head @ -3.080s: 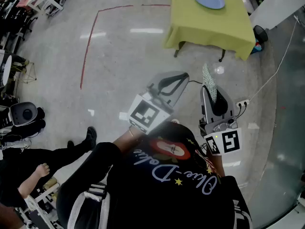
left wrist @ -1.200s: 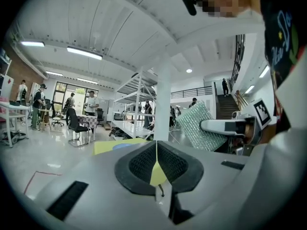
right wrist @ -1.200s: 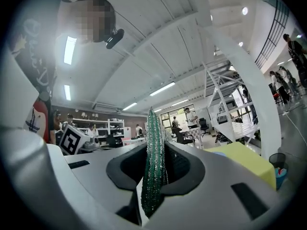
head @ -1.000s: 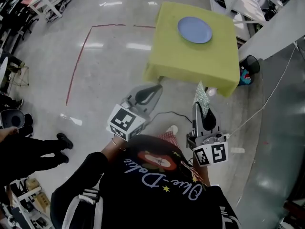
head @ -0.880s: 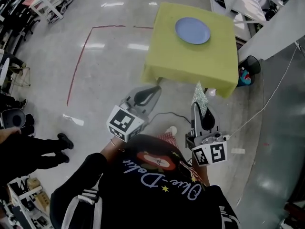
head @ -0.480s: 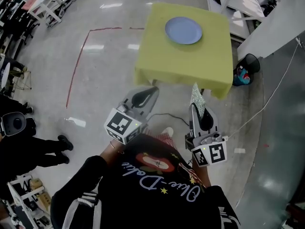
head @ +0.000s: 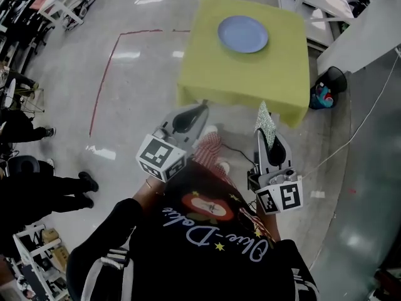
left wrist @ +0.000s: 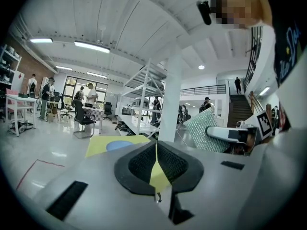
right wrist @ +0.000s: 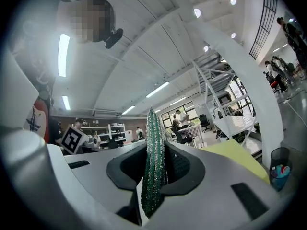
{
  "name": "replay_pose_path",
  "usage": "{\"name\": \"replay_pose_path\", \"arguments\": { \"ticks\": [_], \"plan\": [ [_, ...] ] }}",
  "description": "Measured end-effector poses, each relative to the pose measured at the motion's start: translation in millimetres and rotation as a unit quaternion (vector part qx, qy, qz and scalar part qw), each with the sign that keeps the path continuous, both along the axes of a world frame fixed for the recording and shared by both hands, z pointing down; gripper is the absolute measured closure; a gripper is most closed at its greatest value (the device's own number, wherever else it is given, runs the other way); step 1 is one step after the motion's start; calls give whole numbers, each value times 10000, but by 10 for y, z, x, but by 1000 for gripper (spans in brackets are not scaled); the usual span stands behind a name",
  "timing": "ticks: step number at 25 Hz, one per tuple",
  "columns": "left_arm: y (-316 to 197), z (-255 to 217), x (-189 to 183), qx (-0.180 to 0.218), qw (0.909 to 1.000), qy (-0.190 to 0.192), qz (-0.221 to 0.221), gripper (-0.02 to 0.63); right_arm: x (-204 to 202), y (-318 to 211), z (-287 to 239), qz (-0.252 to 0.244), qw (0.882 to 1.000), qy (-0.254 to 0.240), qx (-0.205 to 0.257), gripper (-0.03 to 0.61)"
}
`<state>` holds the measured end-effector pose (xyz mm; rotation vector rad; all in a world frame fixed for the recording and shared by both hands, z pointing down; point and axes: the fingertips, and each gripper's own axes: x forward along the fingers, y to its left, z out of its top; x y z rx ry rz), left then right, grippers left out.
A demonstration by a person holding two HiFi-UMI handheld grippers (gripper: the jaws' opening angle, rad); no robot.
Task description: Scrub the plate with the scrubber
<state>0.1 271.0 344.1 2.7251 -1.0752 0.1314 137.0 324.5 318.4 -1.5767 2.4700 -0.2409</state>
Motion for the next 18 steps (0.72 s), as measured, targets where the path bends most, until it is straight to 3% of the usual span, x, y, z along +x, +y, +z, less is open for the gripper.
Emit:
{"name": "replay_pose_path", "arguments": {
  "ticks": [11, 18],
  "plan": [
    [-734, -83, 329, 220, 9987, 261, 382, 607, 214, -582, -153, 349, 9987, 329, 159, 520],
    [-1458, -30, 422, 310, 9981, 142, 511, 607, 258, -1296, -157, 421, 9980, 439, 140, 520]
  ]
}}
